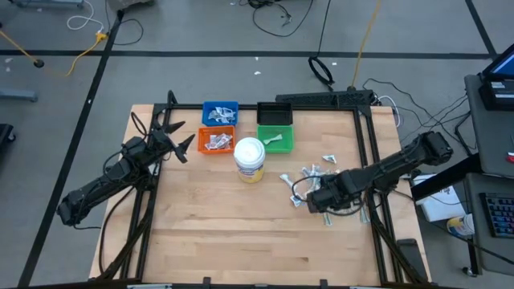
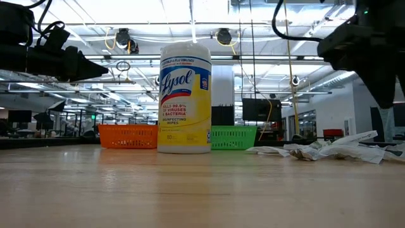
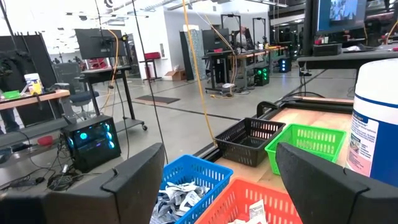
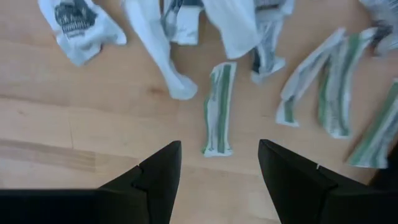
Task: Pick & Place First Aid Supplies
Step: Put the green bandage into the green bin
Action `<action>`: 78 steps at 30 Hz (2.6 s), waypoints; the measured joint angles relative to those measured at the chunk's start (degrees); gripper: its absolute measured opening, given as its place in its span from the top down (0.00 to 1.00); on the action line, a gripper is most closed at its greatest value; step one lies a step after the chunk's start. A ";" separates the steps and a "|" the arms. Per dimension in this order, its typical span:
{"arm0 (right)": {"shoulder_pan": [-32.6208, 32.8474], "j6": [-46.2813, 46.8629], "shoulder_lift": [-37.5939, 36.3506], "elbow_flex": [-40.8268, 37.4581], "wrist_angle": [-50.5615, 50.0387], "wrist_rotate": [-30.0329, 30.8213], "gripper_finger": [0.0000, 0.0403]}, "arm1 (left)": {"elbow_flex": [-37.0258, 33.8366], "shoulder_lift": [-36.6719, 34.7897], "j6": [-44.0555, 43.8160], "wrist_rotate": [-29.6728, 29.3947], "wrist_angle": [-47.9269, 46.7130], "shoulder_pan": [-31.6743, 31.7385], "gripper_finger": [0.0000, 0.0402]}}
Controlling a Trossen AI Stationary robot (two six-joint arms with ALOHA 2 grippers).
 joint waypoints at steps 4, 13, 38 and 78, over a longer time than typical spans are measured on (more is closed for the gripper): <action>1.47 0.47 0.51 -3.63 6.94 -0.15 0.48 | 0.00 -0.01 0.00 0.00 -0.02 0.00 0.23; 1.74 2.13 0.50 -14.13 21.69 -2.67 0.48 | 0.00 -0.02 0.00 0.00 -0.02 0.00 0.23; 1.30 -0.77 0.47 -16.06 23.35 -5.08 0.99 | 0.00 -0.01 0.00 0.00 -0.02 -0.02 0.23; -43.18 -108.30 16.77 22.76 -6.22 -4.09 1.00 | 0.00 -0.02 0.00 0.00 -0.02 -0.02 0.23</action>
